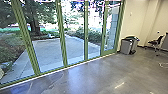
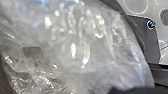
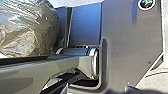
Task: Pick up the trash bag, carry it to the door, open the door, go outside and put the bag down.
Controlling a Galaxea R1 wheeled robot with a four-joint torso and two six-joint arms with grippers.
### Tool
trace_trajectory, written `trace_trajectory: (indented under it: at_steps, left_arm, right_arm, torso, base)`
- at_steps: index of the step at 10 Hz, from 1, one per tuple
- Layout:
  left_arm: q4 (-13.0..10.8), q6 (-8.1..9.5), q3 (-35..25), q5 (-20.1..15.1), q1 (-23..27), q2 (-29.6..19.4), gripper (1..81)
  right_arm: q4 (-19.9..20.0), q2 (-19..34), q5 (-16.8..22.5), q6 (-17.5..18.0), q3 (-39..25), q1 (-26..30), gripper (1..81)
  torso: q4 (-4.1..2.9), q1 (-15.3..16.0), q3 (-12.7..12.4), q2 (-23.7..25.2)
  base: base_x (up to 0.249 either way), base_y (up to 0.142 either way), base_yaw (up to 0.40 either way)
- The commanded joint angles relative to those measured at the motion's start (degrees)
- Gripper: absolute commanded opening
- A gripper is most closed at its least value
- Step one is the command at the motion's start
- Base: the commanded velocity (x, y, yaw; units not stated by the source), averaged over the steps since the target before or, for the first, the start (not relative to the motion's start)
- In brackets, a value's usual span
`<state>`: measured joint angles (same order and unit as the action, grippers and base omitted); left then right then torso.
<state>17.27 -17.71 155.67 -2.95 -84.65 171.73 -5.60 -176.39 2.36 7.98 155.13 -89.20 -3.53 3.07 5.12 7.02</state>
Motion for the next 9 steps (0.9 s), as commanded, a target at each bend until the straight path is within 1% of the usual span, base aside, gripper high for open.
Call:
trace_trajectory:
  at_steps: [1,4,9]
  left_arm:
    - [-0.14,0.05,-0.11,-3.38,2.87,-0.16,1.0]
    - [-0.05,0.05,-0.11,-3.38,2.87,-0.24,1.0]
    - [-0.14,0.05,-0.11,-3.38,2.87,-0.15,1.0]
  right_arm:
    - [-0.29,-1.45,3.79,-1.13,-0.8,2.05,81.1]
    - [-0.29,-1.45,3.79,-1.13,-0.8,2.05,81.1]
    - [-0.29,-1.45,3.79,-1.13,-0.8,1.96,81.1]
  torso:
    - [0.0,0.0,0.0,0.0]
    - [0.0,0.0,0.0,0.0]
    - [0.0,0.0,0.0,0.0]
  base:
    - [0.0,0.0,-0.219]
    - [0.0,0.0,-0.204]
    - [0.0,0.0,-0.113]
